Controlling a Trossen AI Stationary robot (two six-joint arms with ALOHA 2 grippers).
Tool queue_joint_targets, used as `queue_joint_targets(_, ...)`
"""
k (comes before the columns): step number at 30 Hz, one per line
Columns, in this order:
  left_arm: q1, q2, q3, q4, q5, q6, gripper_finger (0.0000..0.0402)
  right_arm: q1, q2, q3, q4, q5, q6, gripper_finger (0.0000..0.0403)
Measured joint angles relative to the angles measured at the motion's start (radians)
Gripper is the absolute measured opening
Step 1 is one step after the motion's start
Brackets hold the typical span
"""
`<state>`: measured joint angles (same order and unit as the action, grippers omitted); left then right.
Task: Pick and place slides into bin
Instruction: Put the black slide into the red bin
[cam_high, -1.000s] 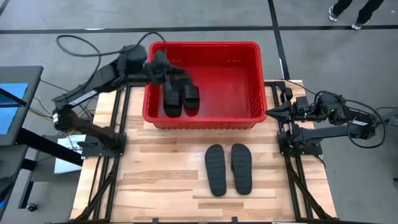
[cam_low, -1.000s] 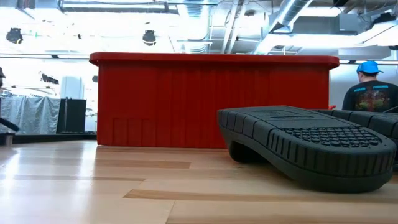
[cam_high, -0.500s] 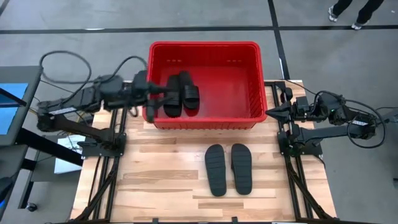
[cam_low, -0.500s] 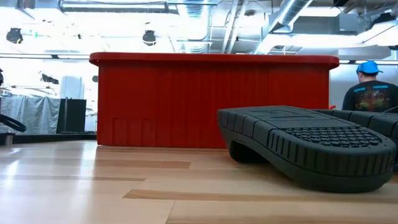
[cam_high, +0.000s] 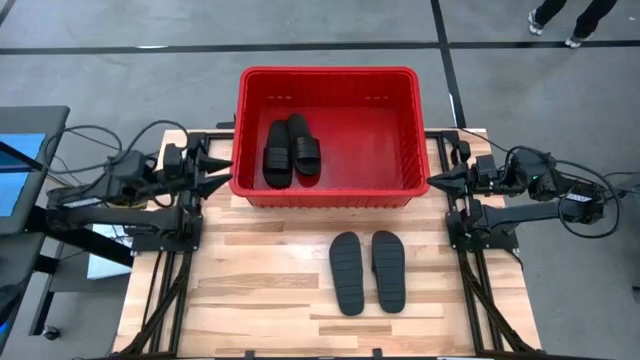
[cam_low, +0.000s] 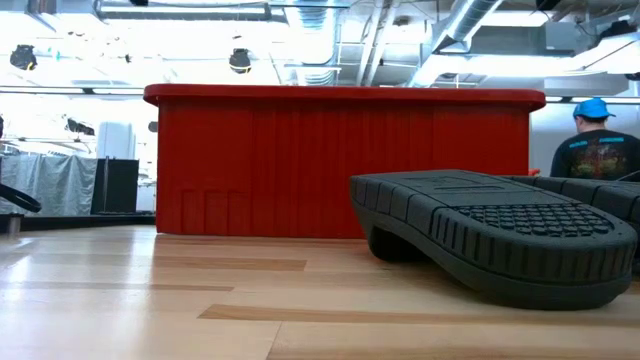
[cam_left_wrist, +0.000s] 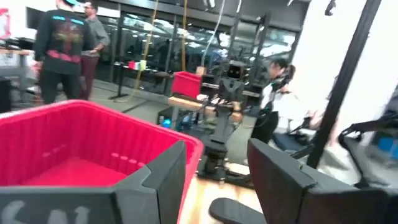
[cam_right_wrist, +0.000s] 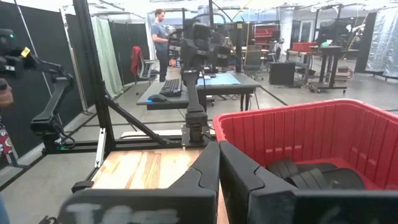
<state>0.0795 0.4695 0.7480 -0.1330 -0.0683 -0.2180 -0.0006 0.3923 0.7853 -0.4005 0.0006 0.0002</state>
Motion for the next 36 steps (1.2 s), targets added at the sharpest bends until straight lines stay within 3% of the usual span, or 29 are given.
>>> queue_joint_targets(8, 0.0, -0.028, -0.141, 0.156, 0.086, 0.027, 0.0162, 0.0, 0.0, 0.0, 0.0, 0.0, 0.0, 0.0)
queue_joint_targets(15, 0.0, -0.003, -0.165, 0.166, -0.071, 0.029, 0.0162, 0.0, 0.0, 0.0, 0.004, 0.0, 0.0, 0.0)
queue_joint_targets(25, 0.0, 0.047, -0.164, 0.289, -0.191, 0.114, 0.0162, -0.002, 0.002, 0.0, 0.071, 0.02, -0.012, 0.0)
queue_joint_targets(29, 0.0, 0.072, -0.163, 0.291, -0.2, 0.089, 0.0162, -0.002, 0.001, 0.0, 0.073, 0.045, 0.13, 0.0)
queue_joint_targets(36, 0.0, 0.106, -0.163, 0.288, -0.2, 0.058, 0.0162, 0.056, 0.008, 0.0, -0.077, -0.081, 0.369, 0.0)
